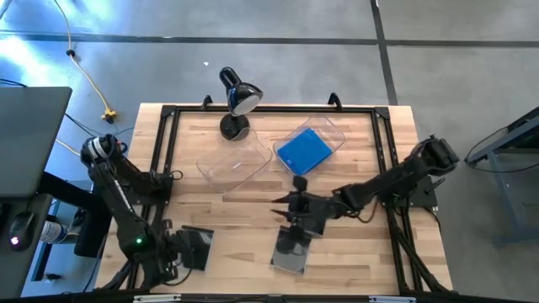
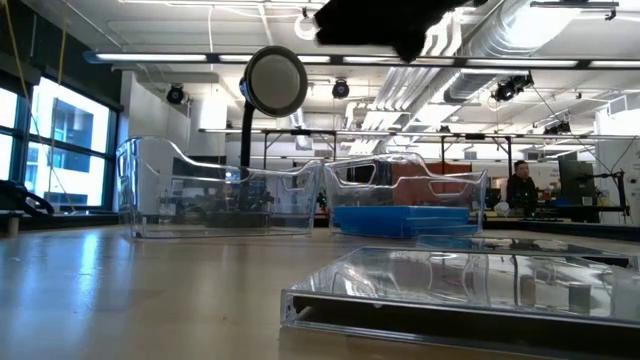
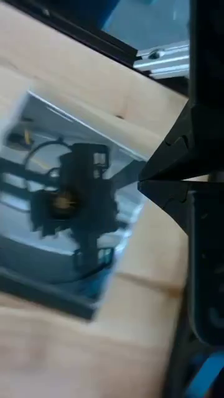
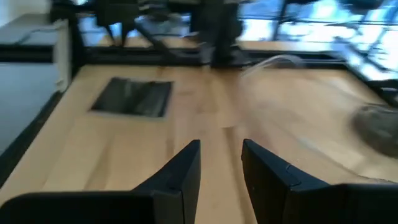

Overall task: Pick & place jewel cases by type
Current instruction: Put the bottom left black CD case into the left transparent bin

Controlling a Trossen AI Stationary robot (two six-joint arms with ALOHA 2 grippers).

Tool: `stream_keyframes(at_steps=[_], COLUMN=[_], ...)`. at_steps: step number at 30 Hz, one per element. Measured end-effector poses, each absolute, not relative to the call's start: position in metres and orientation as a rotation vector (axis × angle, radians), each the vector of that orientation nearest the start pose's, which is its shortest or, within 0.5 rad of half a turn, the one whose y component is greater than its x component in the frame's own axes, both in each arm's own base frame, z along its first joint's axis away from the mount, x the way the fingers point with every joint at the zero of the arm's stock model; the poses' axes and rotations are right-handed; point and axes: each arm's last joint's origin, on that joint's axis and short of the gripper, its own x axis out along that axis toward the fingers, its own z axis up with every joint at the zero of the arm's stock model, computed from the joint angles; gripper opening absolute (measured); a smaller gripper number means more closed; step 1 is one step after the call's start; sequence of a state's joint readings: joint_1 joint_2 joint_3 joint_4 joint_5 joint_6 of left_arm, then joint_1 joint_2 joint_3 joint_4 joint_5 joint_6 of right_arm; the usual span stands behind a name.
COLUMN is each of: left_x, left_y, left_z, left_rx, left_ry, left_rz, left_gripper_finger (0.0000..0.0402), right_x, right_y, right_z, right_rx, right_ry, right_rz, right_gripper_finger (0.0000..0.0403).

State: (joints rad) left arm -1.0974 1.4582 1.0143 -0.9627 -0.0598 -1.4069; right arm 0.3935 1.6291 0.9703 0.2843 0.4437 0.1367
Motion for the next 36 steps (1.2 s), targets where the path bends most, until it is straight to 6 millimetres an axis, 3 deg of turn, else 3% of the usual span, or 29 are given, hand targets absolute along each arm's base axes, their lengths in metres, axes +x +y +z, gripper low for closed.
stream_keyframes(at_steps=[7,14,21,27,30,36], left_x=[0.114,0.114,0.114,0.117,0.118,0.117], left_y=[-0.223,-0.222,-0.222,-0.228,-0.232,-0.242], left_z=[0.209,0.209,0.209,0.209,0.204,0.181], left_rx=[-0.474,-0.479,-0.481,-0.601,-0.637,-0.585], left_ry=[1.496,1.482,1.482,1.465,1.477,1.679], left_rz=[0.248,0.273,0.266,0.278,0.317,0.354], left_gripper_finger=[0.0002,0.0043,0.009,0.0097,0.0097,0.0097], right_x=[0.363,0.387,0.4,0.409,0.416,0.43], right_y=[0.115,0.115,0.117,0.104,0.101,0.106], right_z=[0.198,0.21,0.2,0.189,0.192,0.207], right_rx=[-0.11,-0.081,-0.114,0.079,0.056,0.018], right_ry=[0.3,0.26,0.261,0.271,0.237,0.236], right_rz=[0.082,0.235,0.253,0.252,0.28,0.319], right_gripper_finger=[0.0104,0.0135,0.0181,0.0186,0.0186,0.0186])
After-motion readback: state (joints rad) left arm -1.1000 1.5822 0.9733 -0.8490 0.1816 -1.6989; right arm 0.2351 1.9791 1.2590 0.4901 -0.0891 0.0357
